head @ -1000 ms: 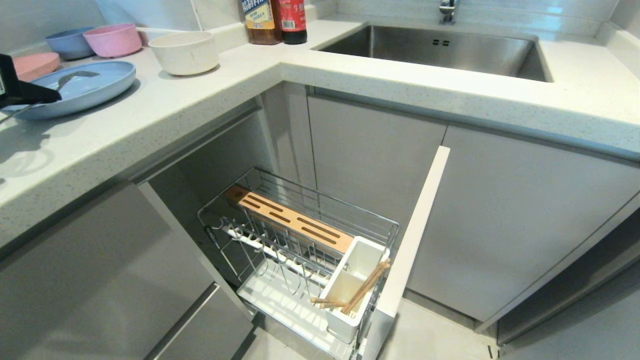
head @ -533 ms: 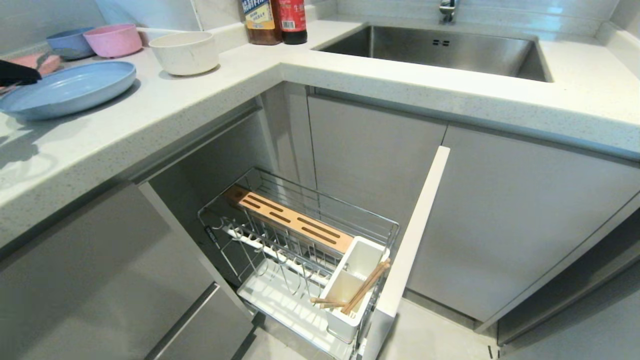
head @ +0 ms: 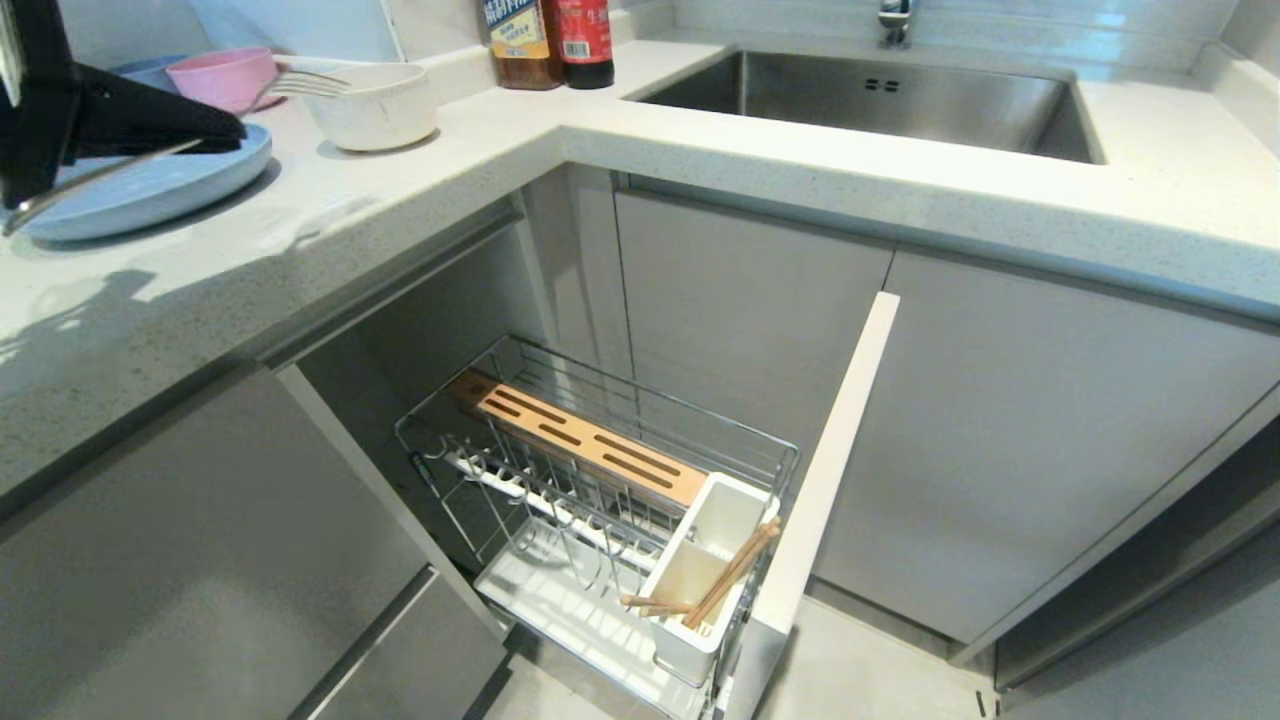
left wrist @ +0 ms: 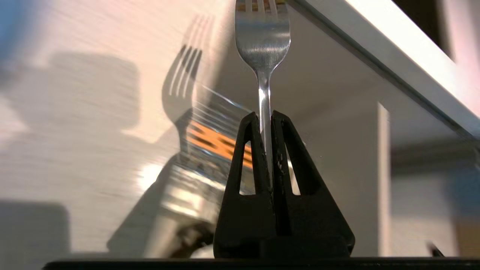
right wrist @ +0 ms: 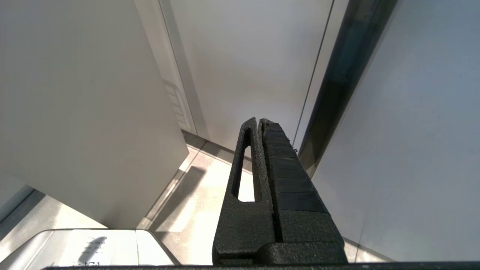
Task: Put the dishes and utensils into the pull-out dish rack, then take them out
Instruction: Pick up the fork and place it in the cupboard
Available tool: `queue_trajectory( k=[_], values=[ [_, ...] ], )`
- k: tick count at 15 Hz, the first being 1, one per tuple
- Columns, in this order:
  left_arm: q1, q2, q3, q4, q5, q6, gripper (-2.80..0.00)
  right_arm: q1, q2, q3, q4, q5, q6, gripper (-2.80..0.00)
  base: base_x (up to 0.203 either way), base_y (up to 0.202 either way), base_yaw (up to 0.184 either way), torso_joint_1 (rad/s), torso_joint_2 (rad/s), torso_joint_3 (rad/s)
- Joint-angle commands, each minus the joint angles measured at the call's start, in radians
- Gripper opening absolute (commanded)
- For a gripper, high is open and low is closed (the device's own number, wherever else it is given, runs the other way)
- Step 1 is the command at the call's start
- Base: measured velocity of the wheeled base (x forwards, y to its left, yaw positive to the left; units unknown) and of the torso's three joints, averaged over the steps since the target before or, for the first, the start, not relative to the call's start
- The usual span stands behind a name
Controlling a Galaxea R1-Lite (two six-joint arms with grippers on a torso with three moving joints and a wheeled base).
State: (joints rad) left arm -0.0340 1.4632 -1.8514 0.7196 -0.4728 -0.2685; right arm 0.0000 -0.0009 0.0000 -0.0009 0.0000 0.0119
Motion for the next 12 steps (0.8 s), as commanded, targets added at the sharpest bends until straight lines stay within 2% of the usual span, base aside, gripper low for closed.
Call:
queue_trajectory(
  k=[1, 4, 6, 9, 12],
  values=[
    [-0.126, -0.035, 0.033, 0.025, -0.002, -0.007, -2.8, 0.0, 0.001, 0.002, 0.0, 0.0, 0.0, -2.8, 0.0, 0.0, 0.0, 0.0, 0.0, 0.0],
    [-0.323, -0.076, 0.177, 0.047, 0.001, -0.006, -2.8, 0.0, 0.001, 0.002, 0.0, 0.0, 0.0, -2.8, 0.0, 0.0, 0.0, 0.0, 0.0, 0.0],
    [-0.406, -0.08, 0.244, 0.052, 0.002, -0.004, -2.8, 0.0, 0.001, 0.002, -0.001, 0.0, 0.0, -2.8, 0.0, 0.0, 0.0, 0.0, 0.0, 0.0],
    [-0.479, -0.018, 0.27, 0.06, 0.002, -0.003, -2.8, 0.0, 0.001, 0.002, -0.001, 0.0, 0.0, -2.8, 0.0, 0.0, 0.0, 0.0, 0.0, 0.0],
    [-0.529, 0.086, 0.237, 0.107, 0.011, -0.001, -2.8, 0.0, 0.001, 0.002, -0.001, 0.0, 0.0, -2.8, 0.0, 0.0, 0.0, 0.0, 0.0, 0.0]
  ],
)
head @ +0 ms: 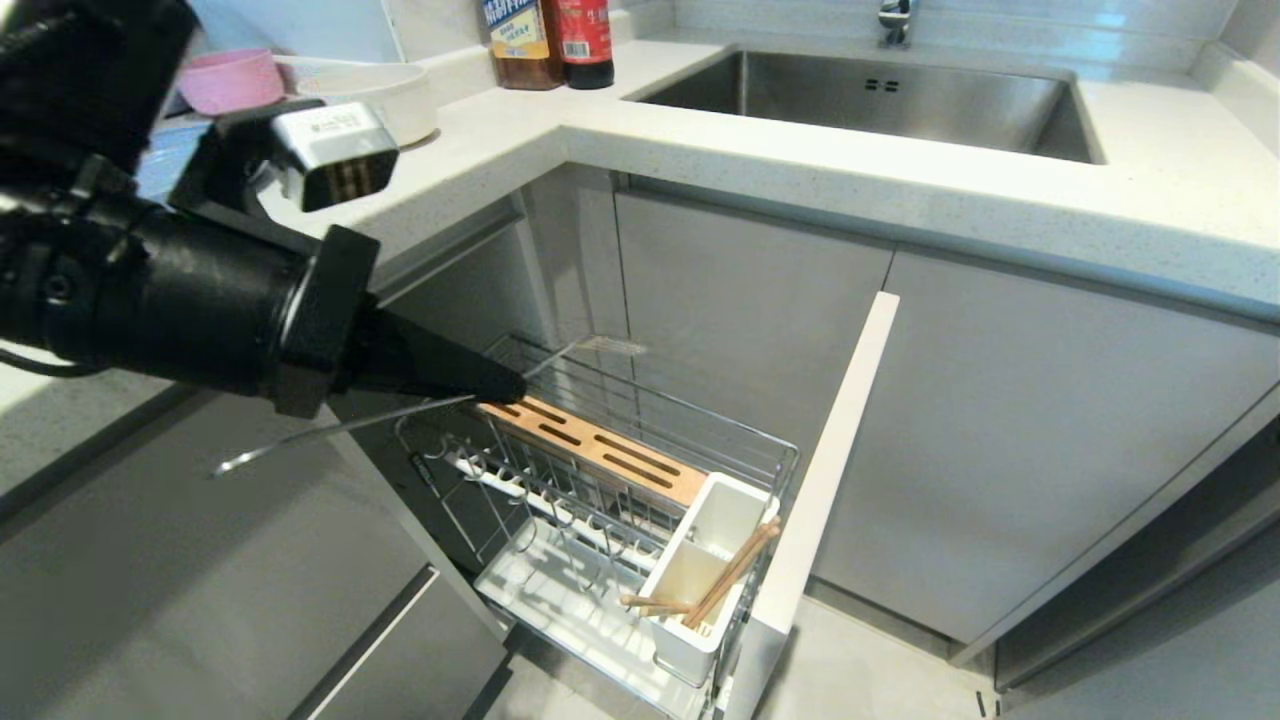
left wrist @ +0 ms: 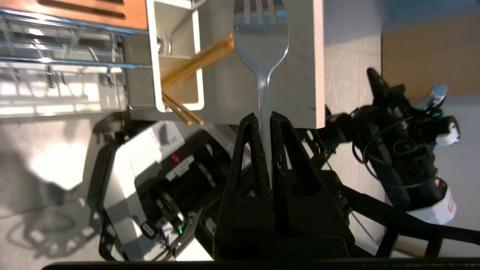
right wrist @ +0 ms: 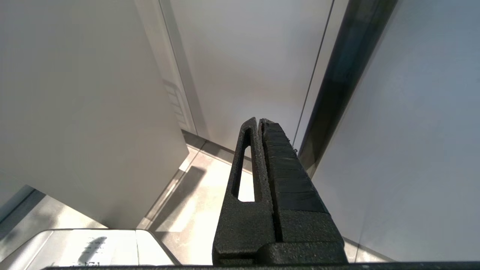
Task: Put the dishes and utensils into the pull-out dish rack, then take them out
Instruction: Pick up the fork and place it in the cupboard
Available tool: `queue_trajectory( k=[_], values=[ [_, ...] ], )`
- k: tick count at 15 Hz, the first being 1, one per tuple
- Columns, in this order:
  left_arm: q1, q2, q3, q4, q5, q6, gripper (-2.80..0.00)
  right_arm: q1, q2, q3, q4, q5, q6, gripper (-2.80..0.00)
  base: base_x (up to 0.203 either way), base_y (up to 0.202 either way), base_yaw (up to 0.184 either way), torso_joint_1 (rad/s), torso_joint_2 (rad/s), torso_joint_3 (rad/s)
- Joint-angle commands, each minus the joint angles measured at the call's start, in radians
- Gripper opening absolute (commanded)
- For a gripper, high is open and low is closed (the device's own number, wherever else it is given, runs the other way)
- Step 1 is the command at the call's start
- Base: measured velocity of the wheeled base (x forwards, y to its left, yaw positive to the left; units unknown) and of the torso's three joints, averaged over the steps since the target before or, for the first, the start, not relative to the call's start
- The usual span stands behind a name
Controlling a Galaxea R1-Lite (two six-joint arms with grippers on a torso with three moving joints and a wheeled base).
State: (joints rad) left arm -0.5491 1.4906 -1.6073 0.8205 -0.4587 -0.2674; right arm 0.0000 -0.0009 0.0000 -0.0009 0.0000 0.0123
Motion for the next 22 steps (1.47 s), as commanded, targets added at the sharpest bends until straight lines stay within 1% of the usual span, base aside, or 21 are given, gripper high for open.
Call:
queue_trajectory(
  k=[1, 2, 3, 4, 7, 8, 9, 12, 17, 19, 22],
  values=[
    [-0.029, 0.097, -0.036, 0.036, -0.001, -0.001, -2.8, 0.0, 0.001, 0.002, 0.001, 0.0, 0.0, -2.8, 0.0, 0.0, 0.0, 0.0, 0.0, 0.0],
    [-0.044, 0.136, -0.074, 0.068, 0.006, -0.001, -2.8, 0.0, 0.001, 0.002, 0.0, 0.0, 0.0, -2.8, 0.0, 0.0, 0.0, 0.0, 0.0, 0.0],
    [-0.064, 0.178, -0.118, 0.107, 0.03, -0.002, -2.8, 0.0, 0.001, 0.002, 0.0, 0.0, 0.0, -2.8, 0.0, 0.0, 0.0, 0.0, 0.0, 0.0],
    [-0.086, 0.222, -0.161, 0.15, 0.074, -0.002, -2.8, 0.0, 0.001, 0.002, -0.001, 0.0, 0.0, -2.8, 0.0, 0.0, 0.0, 0.0, 0.0, 0.0],
    [-0.132, 0.35, -0.278, 0.255, 0.241, -0.005, -2.8, 0.0, 0.001, 0.0, 0.0, 0.0, 0.0, -2.8, 0.0, 0.0, 0.0, 0.0, 0.0, 0.0],
    [-0.141, 0.38, -0.295, 0.277, 0.303, -0.007, -2.8, 0.0, 0.001, 0.002, -0.001, 0.0, 0.0, -2.8, 0.0, 0.0, 0.0, 0.0, 0.0, 0.0],
    [-0.151, 0.397, -0.302, 0.293, 0.348, -0.01, -2.8, 0.0, 0.001, 0.002, 0.0, 0.0, 0.0, -2.8, 0.0, 0.0, 0.0, 0.0, 0.0, 0.0],
    [-0.158, 0.426, -0.309, 0.291, 0.354, -0.01, -2.8, 0.0, 0.001, 0.002, 0.001, 0.0, 0.0, -2.8, 0.0, 0.0, 0.0, 0.0, 0.0, 0.0],
    [-0.175, 0.458, -0.315, 0.257, 0.354, 0.002, -2.8, 0.0, 0.001, 0.002, -0.001, 0.0, 0.0, -2.8, 0.0, 0.0, 0.0, 0.0, 0.0, 0.0],
    [-0.191, 0.476, -0.315, 0.259, 0.352, 0.017, -2.8, 0.0, 0.001, 0.002, -0.001, 0.0, 0.0, -2.8, 0.0, 0.0, 0.0, 0.0, 0.0, 0.0],
    [-0.213, 0.506, -0.315, 0.249, 0.345, 0.017, -2.8, 0.0, 0.001, 0.002, 0.0, 0.0, 0.0, -2.8, 0.0, 0.0, 0.0, 0.0, 0.0, 0.0]
  ],
)
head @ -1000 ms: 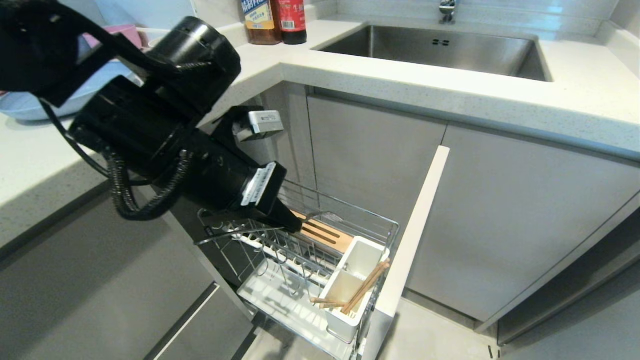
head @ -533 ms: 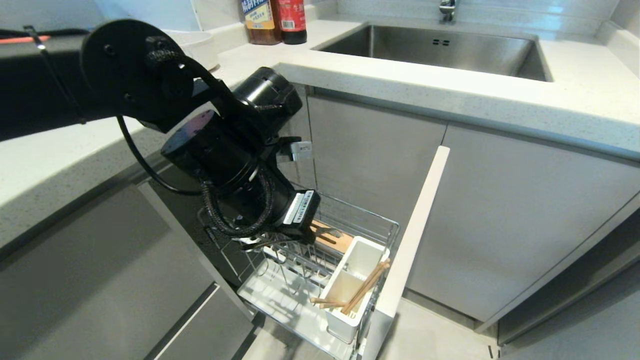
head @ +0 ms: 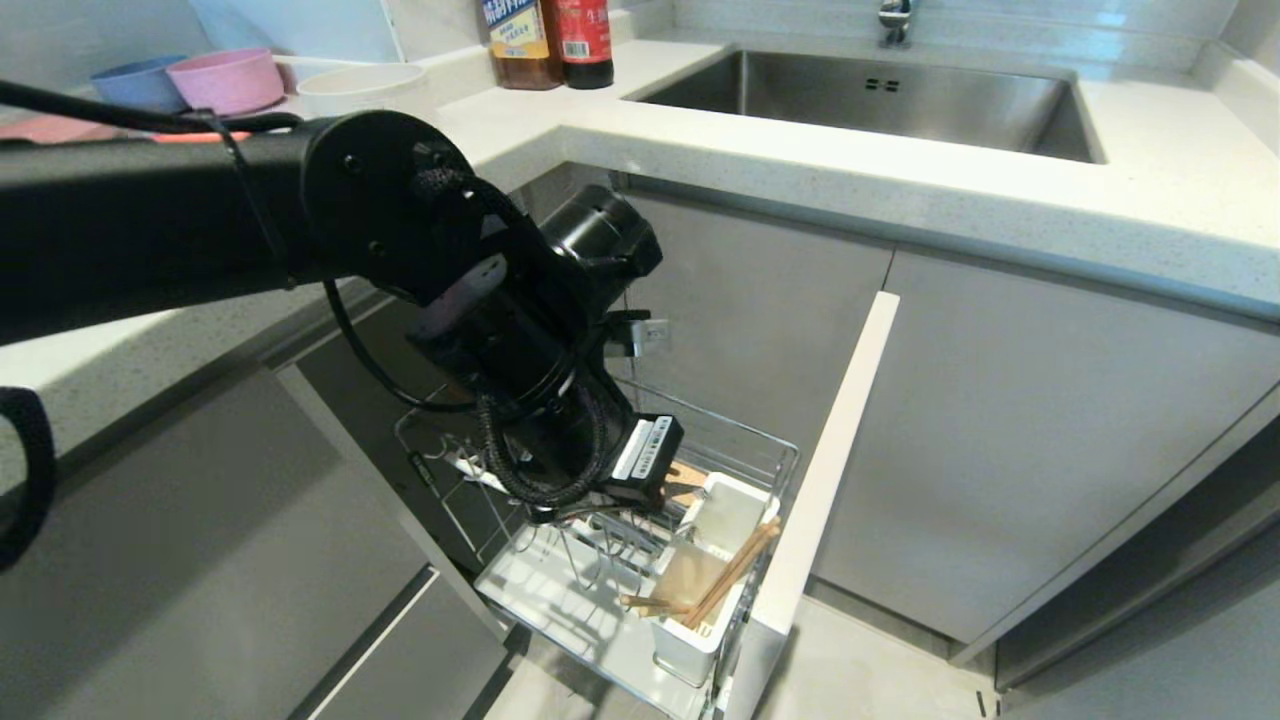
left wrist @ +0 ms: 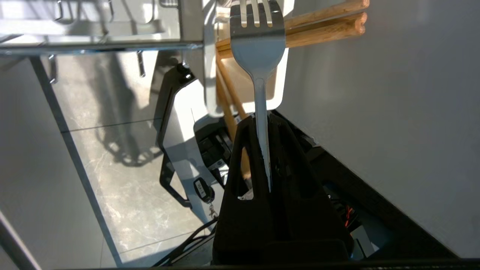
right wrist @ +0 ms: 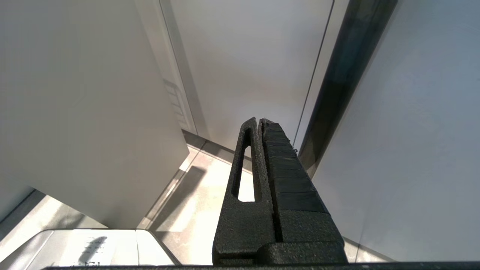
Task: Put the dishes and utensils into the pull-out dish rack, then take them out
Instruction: Pick up the fork and place it in the cupboard
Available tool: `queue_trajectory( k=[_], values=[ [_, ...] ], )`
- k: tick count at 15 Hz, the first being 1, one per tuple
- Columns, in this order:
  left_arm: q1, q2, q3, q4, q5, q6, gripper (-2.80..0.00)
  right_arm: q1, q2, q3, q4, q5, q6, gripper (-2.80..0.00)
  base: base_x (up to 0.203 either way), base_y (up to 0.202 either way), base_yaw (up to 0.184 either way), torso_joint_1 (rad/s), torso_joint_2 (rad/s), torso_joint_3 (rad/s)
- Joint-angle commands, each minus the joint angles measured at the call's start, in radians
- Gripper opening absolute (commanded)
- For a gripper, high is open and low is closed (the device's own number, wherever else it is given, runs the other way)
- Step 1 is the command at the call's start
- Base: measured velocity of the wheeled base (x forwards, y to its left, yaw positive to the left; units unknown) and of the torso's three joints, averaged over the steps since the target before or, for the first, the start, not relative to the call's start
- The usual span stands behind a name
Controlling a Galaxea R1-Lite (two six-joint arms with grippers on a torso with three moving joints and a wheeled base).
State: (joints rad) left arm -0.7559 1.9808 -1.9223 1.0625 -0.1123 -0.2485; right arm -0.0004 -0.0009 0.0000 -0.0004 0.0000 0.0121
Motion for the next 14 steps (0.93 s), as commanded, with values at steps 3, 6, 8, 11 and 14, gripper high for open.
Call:
queue_trajectory(
  k=[3, 6, 8, 11, 14],
  values=[
    [-0.029, 0.036, 0.0, -0.004, -0.001, -0.005, -2.8, 0.0, 0.001, 0.002, 0.0, 0.0, 0.0, -2.8, 0.0, 0.0, 0.0, 0.0, 0.0, 0.0],
    [-0.039, 0.076, 0.0, -0.007, 0.004, -0.005, -2.8, 0.0, 0.001, 0.002, -0.001, 0.0, 0.0, -2.8, 0.0, 0.0, 0.0, 0.0, 0.0, 0.0],
    [-0.042, 0.097, 0.0, -0.037, 0.007, -0.005, -2.8, 0.0, 0.001, 0.002, -0.001, 0.0, 0.0, -2.8, 0.0, 0.0, 0.0, 0.0, 0.0, 0.0],
    [-0.036, 0.137, 0.0, -0.066, 0.028, -0.007, -2.8, 0.0, 0.001, 0.002, -0.001, 0.0, 0.0, -2.8, 0.0, 0.0, 0.0, 0.0, 0.0, 0.0],
    [-0.034, 0.163, 0.0, -0.095, 0.045, -0.006, -2.8, 0.0, 0.001, 0.001, -0.001, 0.0, 0.0, -2.8, 0.0, 0.0, 0.0, 0.0, 0.0, 0.0]
  ],
)
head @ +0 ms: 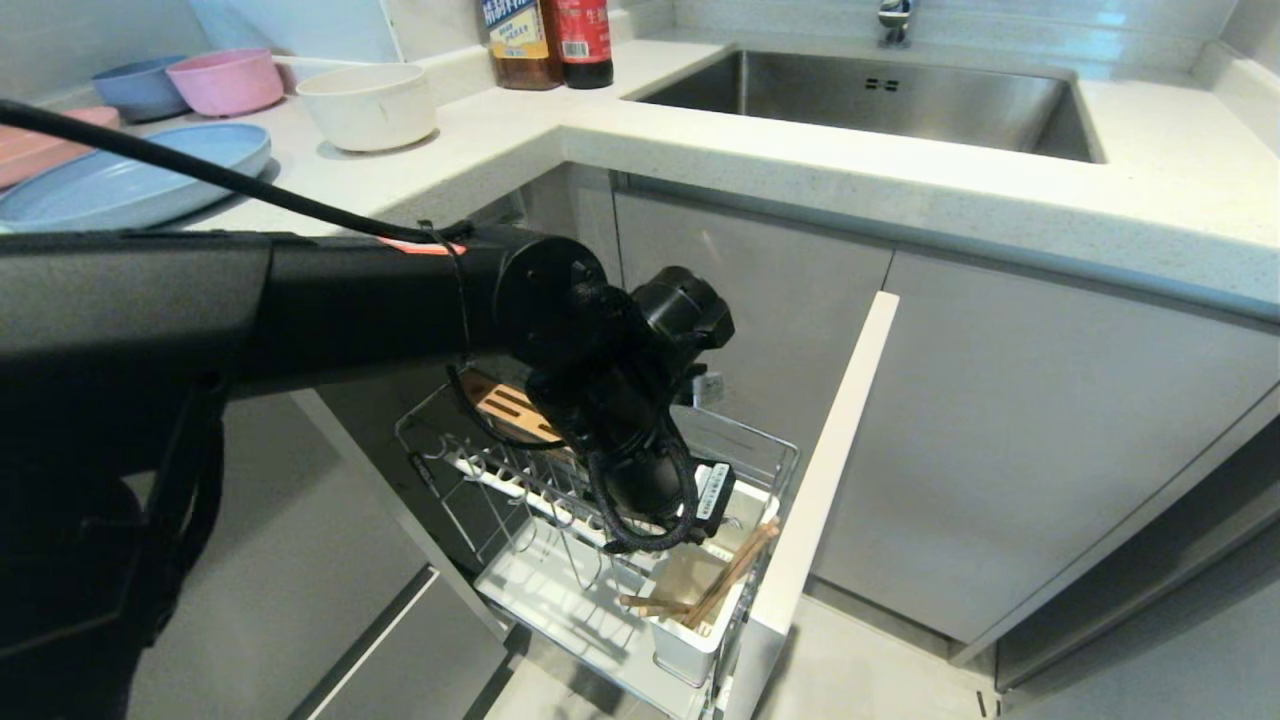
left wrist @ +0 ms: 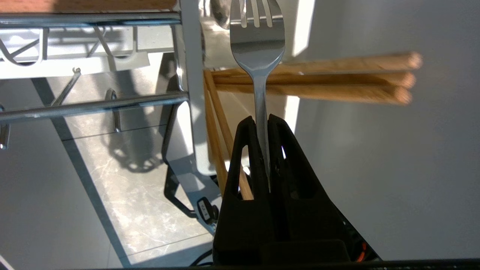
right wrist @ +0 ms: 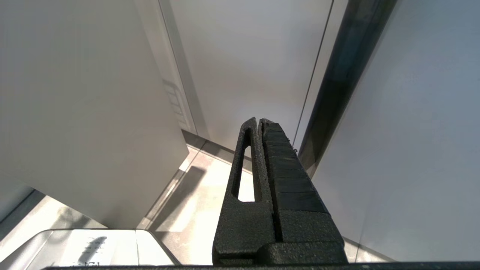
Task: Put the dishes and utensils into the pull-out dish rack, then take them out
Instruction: Pick up the fork and place it in the cupboard
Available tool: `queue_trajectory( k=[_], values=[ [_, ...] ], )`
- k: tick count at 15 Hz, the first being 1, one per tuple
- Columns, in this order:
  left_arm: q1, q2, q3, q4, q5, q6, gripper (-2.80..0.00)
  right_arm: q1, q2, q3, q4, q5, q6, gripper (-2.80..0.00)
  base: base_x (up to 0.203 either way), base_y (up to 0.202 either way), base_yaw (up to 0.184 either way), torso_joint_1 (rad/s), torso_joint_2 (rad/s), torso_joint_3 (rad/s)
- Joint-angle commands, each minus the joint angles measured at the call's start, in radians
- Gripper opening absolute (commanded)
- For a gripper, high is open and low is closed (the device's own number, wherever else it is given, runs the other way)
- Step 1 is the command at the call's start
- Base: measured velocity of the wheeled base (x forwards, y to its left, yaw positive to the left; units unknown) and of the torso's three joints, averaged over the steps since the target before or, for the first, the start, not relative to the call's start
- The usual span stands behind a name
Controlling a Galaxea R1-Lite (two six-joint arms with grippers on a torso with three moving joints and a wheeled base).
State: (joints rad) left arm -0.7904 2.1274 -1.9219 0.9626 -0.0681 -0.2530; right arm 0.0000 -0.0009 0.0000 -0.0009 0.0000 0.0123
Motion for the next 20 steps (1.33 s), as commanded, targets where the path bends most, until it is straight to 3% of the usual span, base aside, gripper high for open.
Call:
queue_trajectory(
  k=[1, 7, 20],
  values=[
    [0.0, 0.023, 0.0, 0.0, 0.0, 0.0, -2.8, 0.0, 0.001, 0.001, 0.0, 0.0, 0.0, -2.8, 0.0, 0.0, 0.0, 0.0, 0.0, 0.0],
    [0.016, 0.049, -0.002, -0.078, 0.002, 0.001, -2.8, 0.0, 0.001, 0.002, 0.0, 0.0, 0.0, -2.8, 0.0, 0.0, 0.0, 0.0, 0.0, 0.0],
    [0.019, 0.082, 0.0, -0.081, -0.001, 0.003, -2.8, 0.0, 0.001, 0.0, 0.0, 0.0, 0.0, -2.8, 0.0, 0.0, 0.0, 0.0, 0.0, 0.0]
  ],
)
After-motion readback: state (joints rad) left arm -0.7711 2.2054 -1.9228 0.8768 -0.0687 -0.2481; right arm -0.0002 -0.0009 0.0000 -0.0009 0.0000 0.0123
